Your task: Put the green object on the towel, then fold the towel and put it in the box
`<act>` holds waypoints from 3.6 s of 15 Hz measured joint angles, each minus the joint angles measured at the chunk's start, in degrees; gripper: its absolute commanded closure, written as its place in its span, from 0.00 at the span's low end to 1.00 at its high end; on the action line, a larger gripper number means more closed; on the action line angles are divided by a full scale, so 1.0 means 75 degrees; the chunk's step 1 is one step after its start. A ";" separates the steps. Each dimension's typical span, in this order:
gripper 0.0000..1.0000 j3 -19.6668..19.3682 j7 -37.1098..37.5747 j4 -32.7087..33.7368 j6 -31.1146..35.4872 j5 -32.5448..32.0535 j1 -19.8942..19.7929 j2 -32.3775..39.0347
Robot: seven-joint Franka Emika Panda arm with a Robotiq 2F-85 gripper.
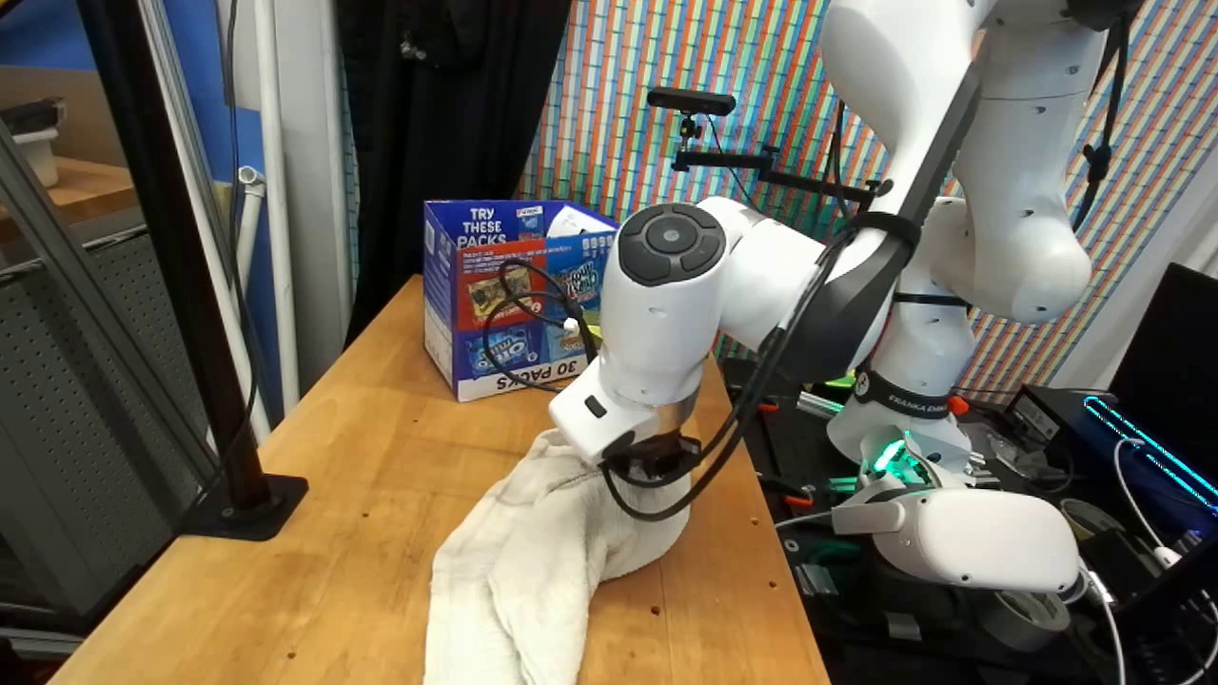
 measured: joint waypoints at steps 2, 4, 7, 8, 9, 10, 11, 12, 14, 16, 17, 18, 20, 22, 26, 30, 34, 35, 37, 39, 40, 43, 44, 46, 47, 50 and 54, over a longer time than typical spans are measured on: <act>0.93 0.0131 -0.0039 -0.0328 -0.0031 0.0256 0.0002 -0.0226; 0.92 0.0259 -0.0058 -0.0634 -0.0033 0.0473 0.0009 -0.0436; 0.57 0.0309 0.0022 -0.0916 -0.0029 0.0517 0.0030 -0.0656; 0.52 0.0282 0.0108 -0.0953 -0.0019 0.0517 0.0025 -0.0720; 0.43 0.0232 0.0212 -0.0977 -0.0012 0.0517 0.0004 -0.0806; 0.36 0.0166 0.0310 -0.0988 -0.0008 0.0518 -0.0039 -0.0913; 0.27 0.0081 0.0389 -0.0998 -0.0007 0.0525 -0.0102 -0.1046; 0.21 -0.0016 0.0458 -0.1006 -0.0007 0.0535 -0.0175 -0.1188; 0.05 -0.0228 0.0517 -0.1044 -0.0015 0.0597 -0.0337 -0.1460; 0.00 -0.0433 0.0574 -0.1142 -0.0045 0.0630 -0.0464 -0.1636; 0.00 -0.0509 0.0591 -0.1224 -0.0083 0.0683 -0.0513 -0.1684; 0.00 -0.0561 0.0607 -0.1323 -0.0132 0.0775 -0.0543 -0.1715; 0.00 -0.0593 0.0647 -0.1596 -0.0170 0.1104 -0.0561 -0.1786; 0.00 -0.0585 0.0687 -0.1880 -0.0173 0.1576 -0.0557 -0.1936; 0.00 -0.0581 0.0822 -0.2408 -0.0173 0.2445 -0.0549 -0.2631; 0.00 -0.0585 0.0994 -0.3043 0.0029 0.3127 -0.0438 -0.3291; 0.00 -0.0581 0.1015 -0.3863 0.1617 0.3761 -0.0011 -0.3663; 0.00 -0.0559 0.1073 -0.3962 0.2095 0.3756 0.0089 -0.3674; 0.00 -0.0490 0.1270 -0.3935 0.2825 0.3579 0.0204 -0.3628; 0.00 -0.0449 0.1482 -0.3925 0.3224 0.3244 0.0222 -0.3533; 0.00 -0.0436 0.1590 -0.3925 0.3340 0.3051 0.0223 -0.3481; 0.00 -0.0424 0.2097 -0.3925 0.3476 0.2264 0.0193 -0.3286; 0.00 -0.0422 0.2306 -0.3928 0.3465 0.1955 0.0153 -0.3209; 0.00 -0.0421 0.2727 -0.3933 0.3316 0.1331 0.0033 -0.3045; 0.00 -0.0421 0.2875 -0.3934 0.3218 0.1100 -0.0033 -0.2967; 0.27 -0.0431 0.3077 -0.3935 0.2974 0.0748 -0.0155 -0.2757; 0.46 -0.0447 0.3015 -0.3933 0.2865 0.0797 -0.0160 -0.2400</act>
